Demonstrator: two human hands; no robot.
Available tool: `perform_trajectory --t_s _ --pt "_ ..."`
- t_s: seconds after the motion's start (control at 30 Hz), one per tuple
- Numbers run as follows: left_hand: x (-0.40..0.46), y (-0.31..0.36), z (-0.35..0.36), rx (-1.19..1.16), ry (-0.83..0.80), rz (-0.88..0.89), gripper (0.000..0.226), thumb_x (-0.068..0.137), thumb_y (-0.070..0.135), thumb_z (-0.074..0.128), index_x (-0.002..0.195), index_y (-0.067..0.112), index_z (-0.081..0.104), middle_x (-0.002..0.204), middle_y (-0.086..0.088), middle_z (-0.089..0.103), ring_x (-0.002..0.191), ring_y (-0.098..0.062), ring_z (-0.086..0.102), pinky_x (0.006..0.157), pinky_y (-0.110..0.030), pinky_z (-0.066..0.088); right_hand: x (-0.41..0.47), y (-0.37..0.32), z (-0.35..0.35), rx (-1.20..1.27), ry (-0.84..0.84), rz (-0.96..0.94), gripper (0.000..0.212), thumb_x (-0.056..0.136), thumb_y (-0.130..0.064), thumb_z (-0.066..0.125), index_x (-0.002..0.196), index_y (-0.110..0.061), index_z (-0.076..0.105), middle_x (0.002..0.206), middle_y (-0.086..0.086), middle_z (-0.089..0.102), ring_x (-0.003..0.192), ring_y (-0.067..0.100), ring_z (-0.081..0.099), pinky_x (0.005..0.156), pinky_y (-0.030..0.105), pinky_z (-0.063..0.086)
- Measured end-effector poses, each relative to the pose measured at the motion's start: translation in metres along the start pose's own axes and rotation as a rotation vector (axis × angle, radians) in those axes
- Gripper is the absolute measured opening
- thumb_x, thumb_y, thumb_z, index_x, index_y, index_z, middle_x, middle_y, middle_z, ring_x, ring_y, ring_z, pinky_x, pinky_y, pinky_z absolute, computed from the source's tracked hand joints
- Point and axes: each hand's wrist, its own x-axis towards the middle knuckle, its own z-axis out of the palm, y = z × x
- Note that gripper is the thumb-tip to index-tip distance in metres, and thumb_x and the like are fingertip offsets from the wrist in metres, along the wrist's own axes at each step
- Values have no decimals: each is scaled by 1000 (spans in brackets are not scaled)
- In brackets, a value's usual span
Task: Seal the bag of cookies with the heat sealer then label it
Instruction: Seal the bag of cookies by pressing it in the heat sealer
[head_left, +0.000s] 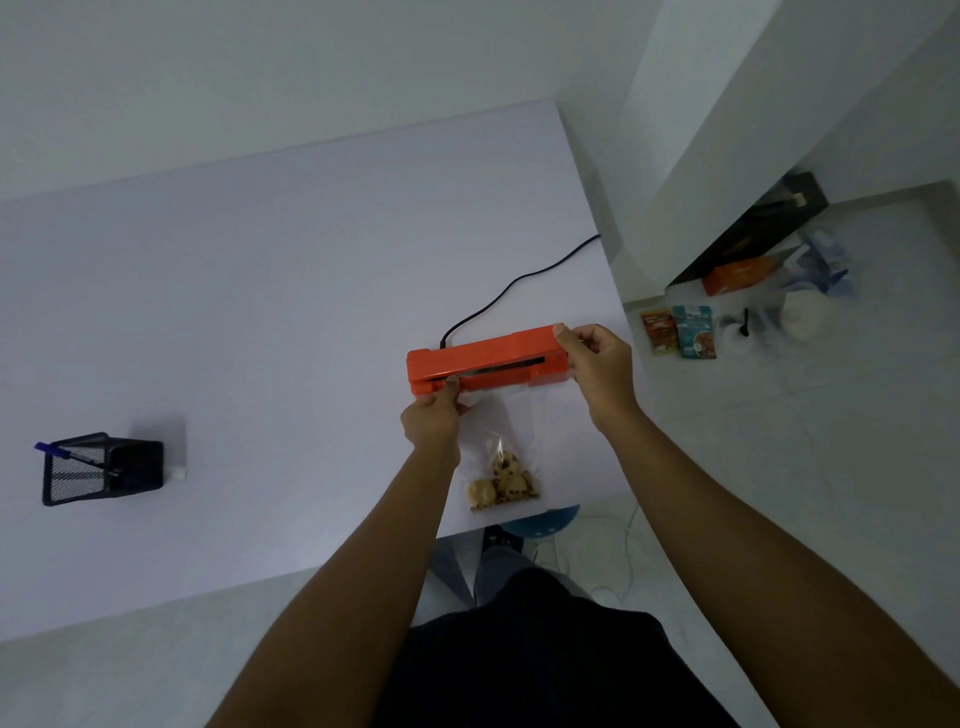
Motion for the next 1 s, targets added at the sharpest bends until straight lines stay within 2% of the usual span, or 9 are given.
perform_trajectory --t_s 0.2,0.47,0.7,0.9,1.0 --pt "1 0 0 -16 -5 3 23 83 31 76 73 13 67 80 -9 73 75 -23 69 57 -23 47 5 10 -1 34 -10 53 31 84 -42 74 74 -15 64 63 0 58 57 13 52 61 31 47" --pt "6 -3 0 -4 -10 6 23 82 32 77 77 11 68 91 -15 75 88 -30 73 60 -25 49 7 21 0 63 -15 124 35 84 -44 75 73 -13 64 63 -1 58 56 8 48 57 25 41" --pt "10 -6 -1 3 -19 12 23 83 32 77 80 10 70 86 -11 75 86 -28 73 73 -33 53 12 23 -3 84 -25 188 33 81 -44 78 77 -12 69 66 -2 62 55 5 49 55 23 38" --pt "9 -5 -2 -18 -19 15 22 84 28 76 79 8 68 89 -14 74 83 -27 72 60 -24 52 12 19 -5 71 -30 217 32 82 -41 78 76 -12 68 65 -4 61 46 0 47 51 19 36" --pt "7 -4 -2 -15 -23 19 23 84 27 76 73 9 66 81 -10 73 76 -23 72 60 -24 51 12 17 -6 52 -36 202 32 83 -41 77 75 -12 68 63 -5 59 44 -1 46 49 17 35"
